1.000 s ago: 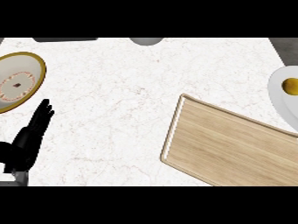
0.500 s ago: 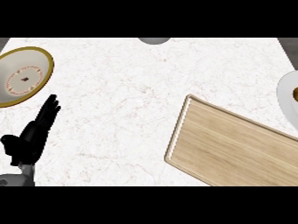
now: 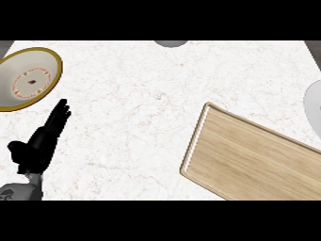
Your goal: Pick the lemon from the tray and place it in the plate
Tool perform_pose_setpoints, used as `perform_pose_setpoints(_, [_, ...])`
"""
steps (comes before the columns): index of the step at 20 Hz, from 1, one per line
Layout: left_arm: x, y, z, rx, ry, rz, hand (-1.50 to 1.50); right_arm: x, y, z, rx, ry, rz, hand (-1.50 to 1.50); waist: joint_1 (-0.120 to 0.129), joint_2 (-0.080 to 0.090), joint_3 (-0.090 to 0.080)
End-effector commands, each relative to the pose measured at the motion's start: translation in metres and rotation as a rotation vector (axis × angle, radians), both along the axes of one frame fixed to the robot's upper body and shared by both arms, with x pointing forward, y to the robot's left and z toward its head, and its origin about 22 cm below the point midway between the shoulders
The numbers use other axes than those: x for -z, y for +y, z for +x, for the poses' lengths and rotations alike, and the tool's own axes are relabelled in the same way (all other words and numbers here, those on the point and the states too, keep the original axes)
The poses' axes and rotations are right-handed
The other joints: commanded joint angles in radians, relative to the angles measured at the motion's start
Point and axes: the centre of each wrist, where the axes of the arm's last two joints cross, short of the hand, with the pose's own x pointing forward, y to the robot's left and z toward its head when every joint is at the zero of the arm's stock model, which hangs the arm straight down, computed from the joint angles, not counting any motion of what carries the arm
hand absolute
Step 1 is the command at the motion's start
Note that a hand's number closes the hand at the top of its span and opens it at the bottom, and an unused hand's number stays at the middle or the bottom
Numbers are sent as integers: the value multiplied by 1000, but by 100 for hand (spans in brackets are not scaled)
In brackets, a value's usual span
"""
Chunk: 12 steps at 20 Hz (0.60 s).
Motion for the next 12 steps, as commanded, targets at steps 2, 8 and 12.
perform_pose_setpoints(2, [-5, -18, 6, 9, -9, -11, 0, 2, 19, 57, -40, 2, 24, 150, 4, 0, 0])
perform_pose_setpoints(8, [-2, 1, 3, -13, 1, 0, 0, 42, 42, 111, -46, 38, 48, 150, 0, -1, 0])
perform_pose_setpoints(12, [-4, 16, 7, -2, -2, 8, 0, 57, 51, 128, 75, -77, 241, -150, -3, 0, 0])
